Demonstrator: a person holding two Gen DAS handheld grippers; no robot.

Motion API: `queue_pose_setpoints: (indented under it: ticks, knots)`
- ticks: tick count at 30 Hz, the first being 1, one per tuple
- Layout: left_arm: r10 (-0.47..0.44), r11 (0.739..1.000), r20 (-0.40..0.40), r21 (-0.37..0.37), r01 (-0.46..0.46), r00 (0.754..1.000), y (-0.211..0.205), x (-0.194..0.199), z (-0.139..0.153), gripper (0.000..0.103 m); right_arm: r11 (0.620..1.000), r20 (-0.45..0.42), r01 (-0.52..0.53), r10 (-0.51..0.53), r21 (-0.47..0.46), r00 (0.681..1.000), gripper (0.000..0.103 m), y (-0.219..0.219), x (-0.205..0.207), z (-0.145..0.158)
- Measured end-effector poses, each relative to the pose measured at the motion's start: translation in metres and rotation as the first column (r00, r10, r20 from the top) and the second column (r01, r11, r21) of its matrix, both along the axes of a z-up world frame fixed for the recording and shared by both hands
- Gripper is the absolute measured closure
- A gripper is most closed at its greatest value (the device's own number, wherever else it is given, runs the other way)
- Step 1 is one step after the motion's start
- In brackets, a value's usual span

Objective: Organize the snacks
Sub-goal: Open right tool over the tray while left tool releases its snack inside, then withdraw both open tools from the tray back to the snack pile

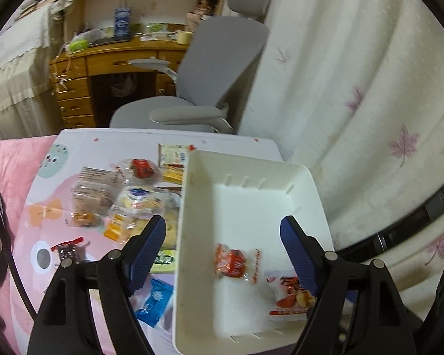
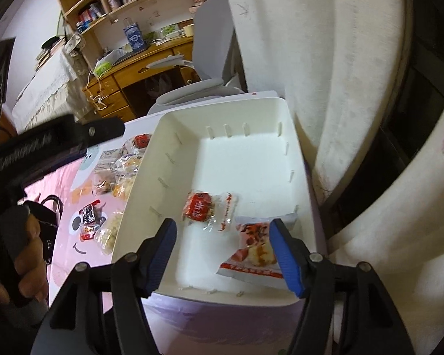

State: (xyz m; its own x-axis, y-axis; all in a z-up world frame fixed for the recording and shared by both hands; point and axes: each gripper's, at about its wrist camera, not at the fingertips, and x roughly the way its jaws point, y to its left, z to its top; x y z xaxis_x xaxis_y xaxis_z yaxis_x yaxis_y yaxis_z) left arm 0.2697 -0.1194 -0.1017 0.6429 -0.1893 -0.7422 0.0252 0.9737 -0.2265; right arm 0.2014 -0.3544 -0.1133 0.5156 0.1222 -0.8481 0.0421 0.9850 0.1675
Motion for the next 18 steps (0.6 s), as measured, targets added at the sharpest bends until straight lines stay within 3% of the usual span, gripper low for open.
queue_pose_setpoints:
  ticks: [6, 18]
  knots:
    - [0.064, 0.998, 0.026, 0.017, -0.065, 0.998, 0.035, -0.015, 0.0, 0.02, 0.998, -0.006, -0.066, 0.066, -0.002, 0.998, 0.037, 0.029, -0.009, -0.006]
    - [0.094, 0.994, -0.076, 0.063, -0.089, 0.993, 0.114, -0.057, -0.025, 0.02, 0.996, -0.028, -0.088, 0.089, 0.022, 0.996, 0.037, 0.091, -0.028, -0.018]
